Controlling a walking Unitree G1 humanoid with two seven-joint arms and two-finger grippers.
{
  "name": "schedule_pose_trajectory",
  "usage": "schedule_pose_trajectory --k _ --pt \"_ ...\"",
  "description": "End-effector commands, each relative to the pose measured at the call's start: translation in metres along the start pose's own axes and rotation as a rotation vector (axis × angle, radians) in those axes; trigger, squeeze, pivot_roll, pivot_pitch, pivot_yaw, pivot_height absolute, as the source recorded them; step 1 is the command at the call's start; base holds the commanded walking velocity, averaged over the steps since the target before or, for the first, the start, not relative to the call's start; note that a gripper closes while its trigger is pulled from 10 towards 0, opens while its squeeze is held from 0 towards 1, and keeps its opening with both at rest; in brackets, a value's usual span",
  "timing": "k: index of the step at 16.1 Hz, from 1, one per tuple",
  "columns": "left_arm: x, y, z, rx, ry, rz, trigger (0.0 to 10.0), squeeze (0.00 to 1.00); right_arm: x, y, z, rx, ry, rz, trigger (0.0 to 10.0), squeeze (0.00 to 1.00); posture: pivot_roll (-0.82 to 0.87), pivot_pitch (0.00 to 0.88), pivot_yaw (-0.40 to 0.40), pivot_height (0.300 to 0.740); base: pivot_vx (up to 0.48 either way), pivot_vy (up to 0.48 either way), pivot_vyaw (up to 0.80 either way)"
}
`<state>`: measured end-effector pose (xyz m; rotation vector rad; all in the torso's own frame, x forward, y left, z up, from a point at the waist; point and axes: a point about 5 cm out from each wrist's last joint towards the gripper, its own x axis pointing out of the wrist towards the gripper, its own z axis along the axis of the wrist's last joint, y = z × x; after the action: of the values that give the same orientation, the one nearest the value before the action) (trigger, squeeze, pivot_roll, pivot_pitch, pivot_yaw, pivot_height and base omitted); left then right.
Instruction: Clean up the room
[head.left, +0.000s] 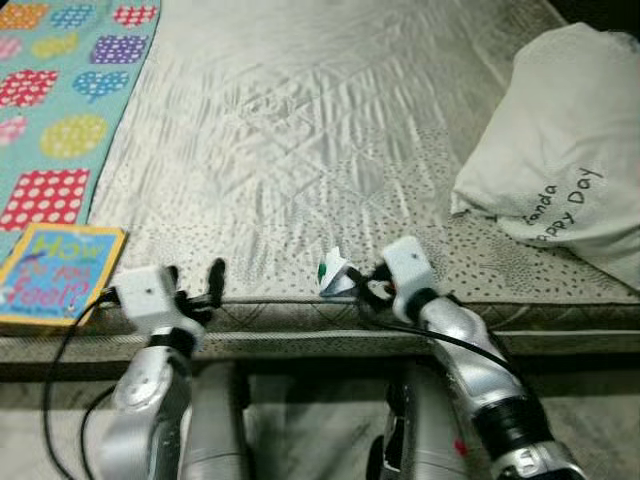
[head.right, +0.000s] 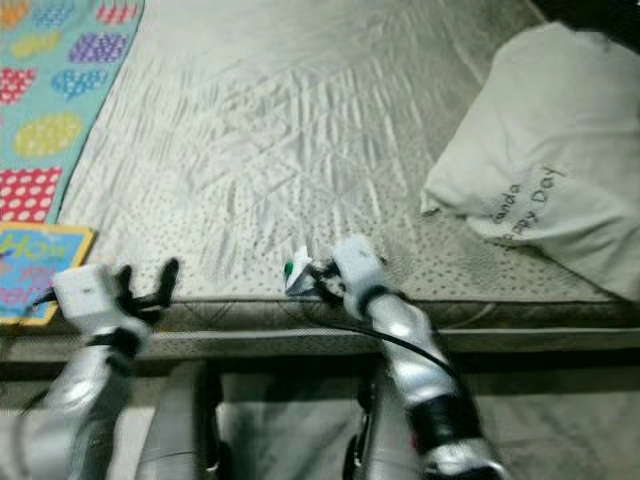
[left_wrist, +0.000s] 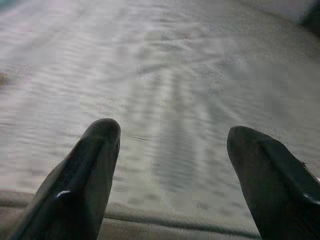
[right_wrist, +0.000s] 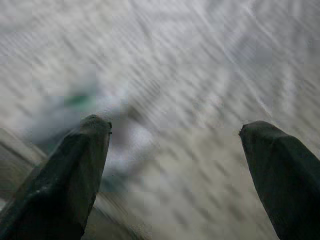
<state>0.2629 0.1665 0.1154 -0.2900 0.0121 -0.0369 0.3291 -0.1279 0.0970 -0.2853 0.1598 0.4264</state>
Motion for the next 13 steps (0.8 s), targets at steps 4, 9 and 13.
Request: schedule_pose_trajectory --k 4,9,13 --pt "-0.0035 0.0057 -0.004 0.014 0.024 0.029 10.0 0.0 -0.0011 -0.0002 -0.0046 0.002 0.004 0.01 10.0 0.0 0.06 0.183 -0.019 0.531 0.0 0.0 0.0" --pt "-0.0031 0.0063 -0.0042 0.015 0.03 0.031 10.0 0.0 0.0002 0.0001 -0.0073 0.009 0.026 0.017 10.0 0.0 0.06 0.186 -0.017 0.531 0.0 0.0 0.32" --pt "-0.005 0.0042 -0.004 0.011 0.059 -0.02 10.0 0.0 0.0084 0.006 -0.0088 0.079 0.1 0.089 10.0 0.0 0.07 0.19 -0.015 0.531 0.0 0.0 0.0"
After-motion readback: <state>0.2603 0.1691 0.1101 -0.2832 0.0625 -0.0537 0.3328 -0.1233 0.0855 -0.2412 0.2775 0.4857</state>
